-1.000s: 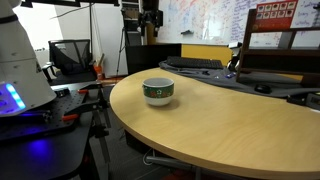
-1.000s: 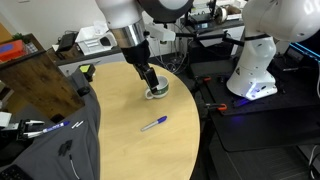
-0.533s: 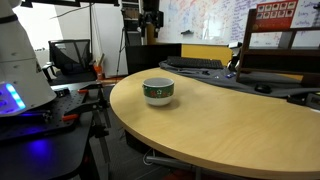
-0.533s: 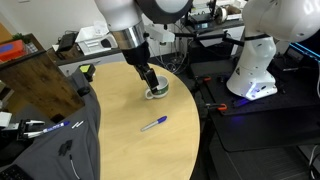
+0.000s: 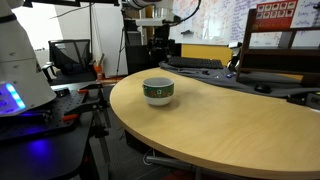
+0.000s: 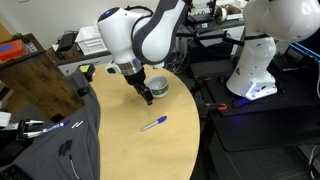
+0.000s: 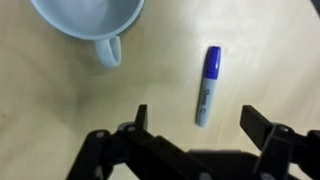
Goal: Put the marker in the mug
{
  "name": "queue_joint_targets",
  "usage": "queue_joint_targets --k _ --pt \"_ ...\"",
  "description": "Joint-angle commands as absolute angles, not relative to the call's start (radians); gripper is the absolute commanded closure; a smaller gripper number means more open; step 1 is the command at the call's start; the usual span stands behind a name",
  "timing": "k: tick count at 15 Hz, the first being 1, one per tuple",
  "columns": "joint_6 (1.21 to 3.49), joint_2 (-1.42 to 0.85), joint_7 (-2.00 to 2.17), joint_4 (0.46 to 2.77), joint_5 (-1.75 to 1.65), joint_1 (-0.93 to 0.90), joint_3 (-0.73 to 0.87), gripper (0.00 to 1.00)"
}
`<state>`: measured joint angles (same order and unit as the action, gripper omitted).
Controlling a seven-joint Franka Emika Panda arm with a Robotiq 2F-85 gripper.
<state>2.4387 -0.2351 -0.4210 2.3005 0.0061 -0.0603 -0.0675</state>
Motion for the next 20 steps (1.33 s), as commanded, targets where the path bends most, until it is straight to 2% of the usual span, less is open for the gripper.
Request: queue_joint_targets --k 1,4,15,20 --pt "2.528 -0.316 -0.311 2.264 -0.091 -0.081 -0.07 0.0" --pt "2.478 -0.367 -0.336 2.224 0.016 -0.053 -0.139 0.0" --pt "2.524 -0.356 -0.325 2.256 -0.025 -0.055 -0.129 0.0" --pt "2.814 -0.391 -0.25 2.369 -0.205 -0.12 -0.086 0.0"
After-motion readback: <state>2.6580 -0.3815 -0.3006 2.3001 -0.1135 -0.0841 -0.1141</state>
